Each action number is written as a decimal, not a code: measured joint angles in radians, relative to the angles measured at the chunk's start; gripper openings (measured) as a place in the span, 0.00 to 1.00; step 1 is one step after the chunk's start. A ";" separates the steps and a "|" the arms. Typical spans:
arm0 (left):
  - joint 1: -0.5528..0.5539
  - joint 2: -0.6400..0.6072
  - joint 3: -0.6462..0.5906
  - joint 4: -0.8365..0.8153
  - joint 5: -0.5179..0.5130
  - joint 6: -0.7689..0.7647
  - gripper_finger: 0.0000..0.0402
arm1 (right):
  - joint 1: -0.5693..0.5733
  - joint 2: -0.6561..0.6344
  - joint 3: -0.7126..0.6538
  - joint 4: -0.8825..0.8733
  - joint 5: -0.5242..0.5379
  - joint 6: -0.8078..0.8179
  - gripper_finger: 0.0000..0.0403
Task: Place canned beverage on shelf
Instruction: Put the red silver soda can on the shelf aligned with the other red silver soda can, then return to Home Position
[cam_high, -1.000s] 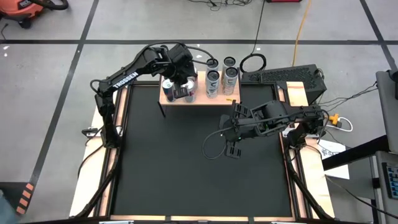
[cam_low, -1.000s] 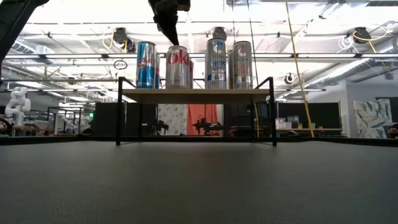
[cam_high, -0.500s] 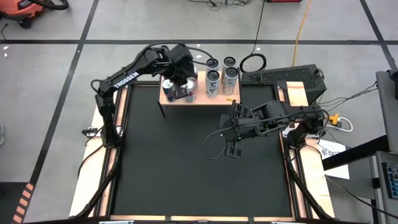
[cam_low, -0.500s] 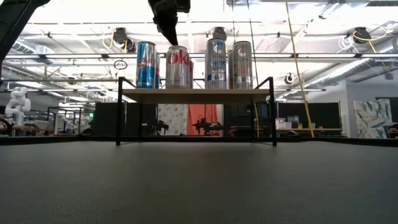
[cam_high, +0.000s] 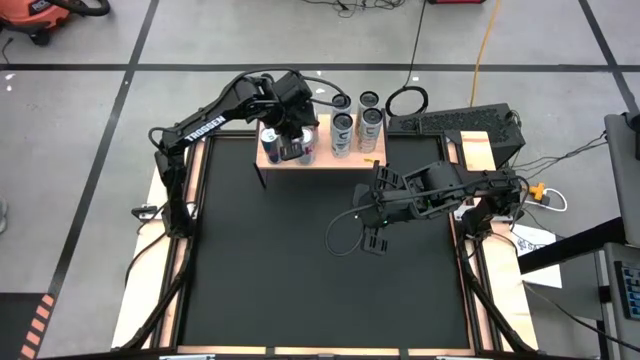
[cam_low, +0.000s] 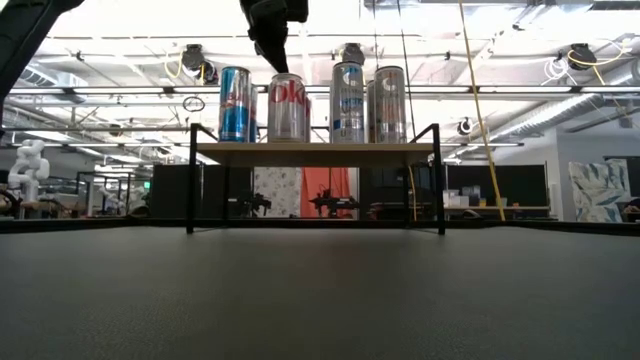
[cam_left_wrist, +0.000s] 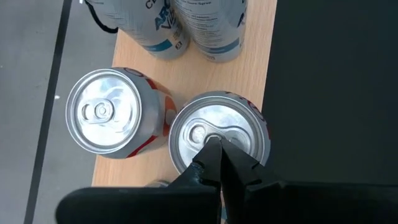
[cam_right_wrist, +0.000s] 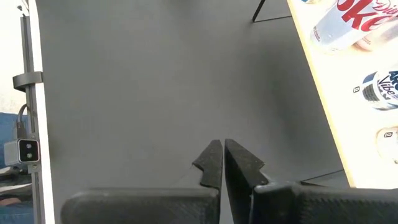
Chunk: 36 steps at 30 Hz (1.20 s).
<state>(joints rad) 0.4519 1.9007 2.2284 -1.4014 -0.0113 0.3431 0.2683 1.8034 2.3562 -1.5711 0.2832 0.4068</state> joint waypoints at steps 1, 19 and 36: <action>0.000 0.000 0.000 0.000 0.000 0.000 0.00 | 0.000 0.000 0.000 0.000 0.000 0.000 0.00; -0.007 0.018 0.001 0.021 0.004 0.002 0.00 | 0.000 0.000 0.000 0.000 0.000 -0.003 0.00; -0.041 -0.061 -0.002 0.029 -0.019 -0.024 0.00 | 0.000 0.000 0.000 0.000 0.000 0.004 0.00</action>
<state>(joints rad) 0.4113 1.8394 2.2269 -1.3725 -0.0302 0.3187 0.2686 1.8034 2.3562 -1.5711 0.2829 0.4103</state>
